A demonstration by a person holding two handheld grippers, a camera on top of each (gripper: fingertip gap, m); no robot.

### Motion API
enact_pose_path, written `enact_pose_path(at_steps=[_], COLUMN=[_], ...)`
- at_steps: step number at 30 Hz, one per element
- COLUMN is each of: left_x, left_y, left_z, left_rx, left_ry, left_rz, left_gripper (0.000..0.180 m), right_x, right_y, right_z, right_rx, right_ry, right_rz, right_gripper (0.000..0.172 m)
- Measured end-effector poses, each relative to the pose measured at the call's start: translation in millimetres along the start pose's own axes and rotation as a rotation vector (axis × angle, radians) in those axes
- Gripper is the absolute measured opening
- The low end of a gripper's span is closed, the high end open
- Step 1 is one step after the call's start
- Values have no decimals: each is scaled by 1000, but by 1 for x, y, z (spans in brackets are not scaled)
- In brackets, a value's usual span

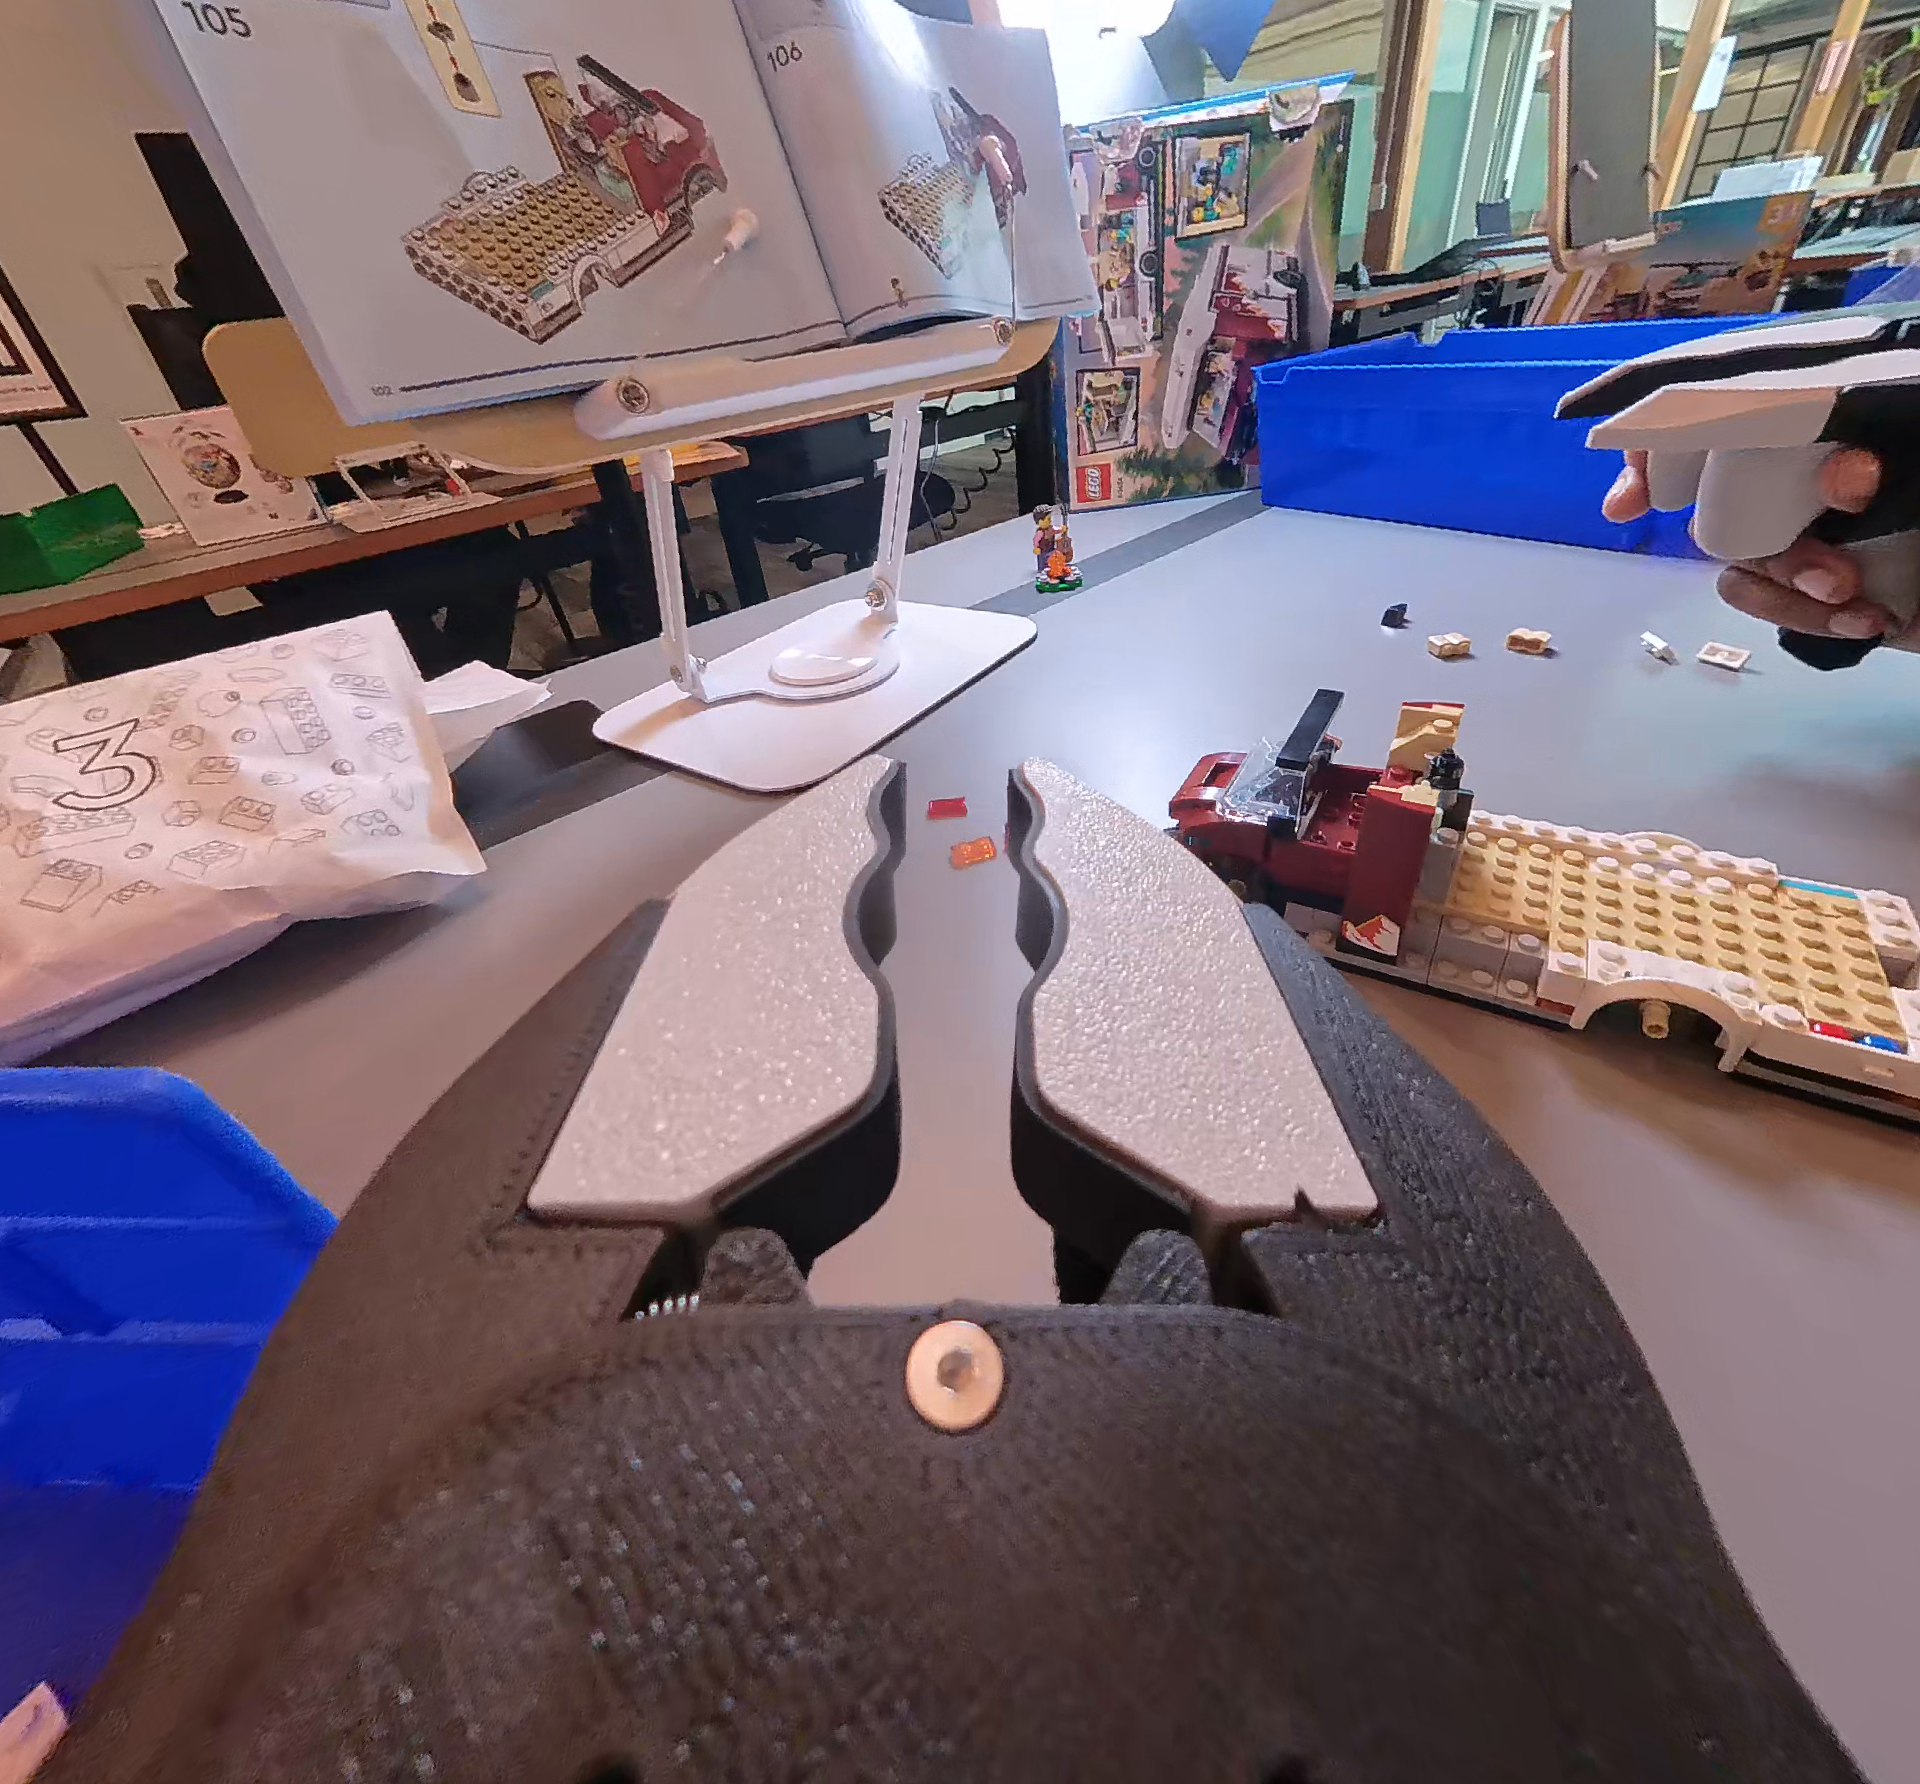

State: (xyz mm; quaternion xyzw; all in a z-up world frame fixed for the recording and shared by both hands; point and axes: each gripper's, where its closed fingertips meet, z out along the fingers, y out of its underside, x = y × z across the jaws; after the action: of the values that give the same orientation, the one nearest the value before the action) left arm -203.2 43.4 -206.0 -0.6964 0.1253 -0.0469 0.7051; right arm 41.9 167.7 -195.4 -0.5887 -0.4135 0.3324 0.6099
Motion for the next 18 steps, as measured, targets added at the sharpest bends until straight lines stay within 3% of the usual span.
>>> enact_pose_path(at_steps=[7,10,13,18], left_x=[14,8,-13,-75], left_y=[5,-8,-52,-138], left_z=[4,3,22,86], left_rx=[-22,13,72,131], left_ry=[35,-26,-109,-262], left_rz=[25,61,95,115], left_gripper=[20,20,18,21], right_x=[-8,-9,-9,-12], right_y=[3,1,0,5], right_z=[-3,-5,-5,-3], right_rx=[-5,-1,2,-19], right_ry=[-24,-15,4,13], right_rz=[70,85,55,-9], right_gripper=[26,26,26,25])
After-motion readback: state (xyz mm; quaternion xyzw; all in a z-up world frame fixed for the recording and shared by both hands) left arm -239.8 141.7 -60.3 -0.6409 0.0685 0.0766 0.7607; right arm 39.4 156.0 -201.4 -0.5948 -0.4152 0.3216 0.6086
